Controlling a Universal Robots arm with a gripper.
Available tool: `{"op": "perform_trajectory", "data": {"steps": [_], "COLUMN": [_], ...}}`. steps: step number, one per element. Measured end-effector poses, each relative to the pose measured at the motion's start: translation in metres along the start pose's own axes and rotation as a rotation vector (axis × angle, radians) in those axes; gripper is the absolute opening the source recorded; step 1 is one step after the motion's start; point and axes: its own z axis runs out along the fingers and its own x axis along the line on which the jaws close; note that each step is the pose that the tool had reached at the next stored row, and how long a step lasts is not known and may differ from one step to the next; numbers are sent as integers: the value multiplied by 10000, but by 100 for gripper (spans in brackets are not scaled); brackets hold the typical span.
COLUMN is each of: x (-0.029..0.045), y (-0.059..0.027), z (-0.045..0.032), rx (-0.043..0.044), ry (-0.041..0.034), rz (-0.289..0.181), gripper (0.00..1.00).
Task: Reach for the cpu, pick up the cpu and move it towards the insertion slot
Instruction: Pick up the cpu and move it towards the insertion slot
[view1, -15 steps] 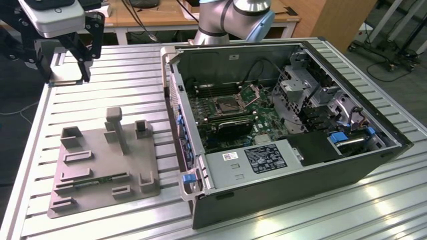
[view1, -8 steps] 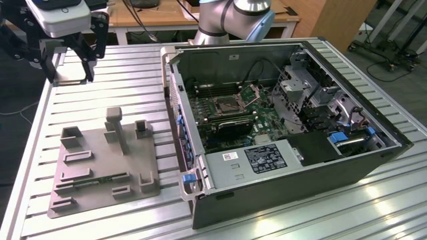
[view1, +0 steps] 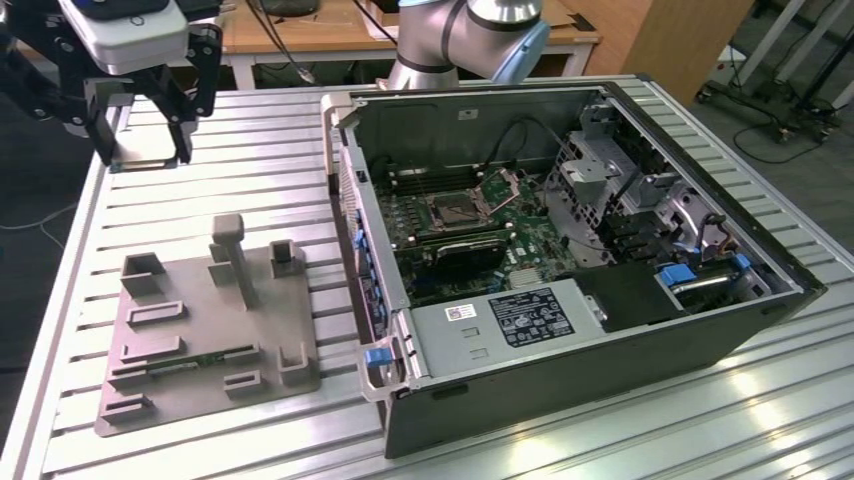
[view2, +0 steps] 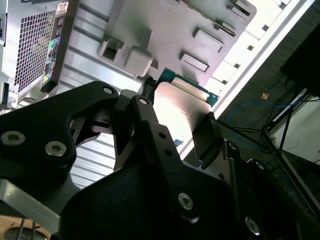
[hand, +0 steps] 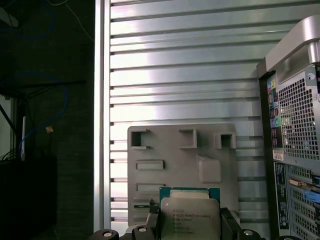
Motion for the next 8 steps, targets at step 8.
{"op": "perform_trajectory", "data": {"steps": [8], "x": [-20], "y": [19], "z": [1], "rx": [0], "ry": [0], "rz": [0], "gripper": [54]}}
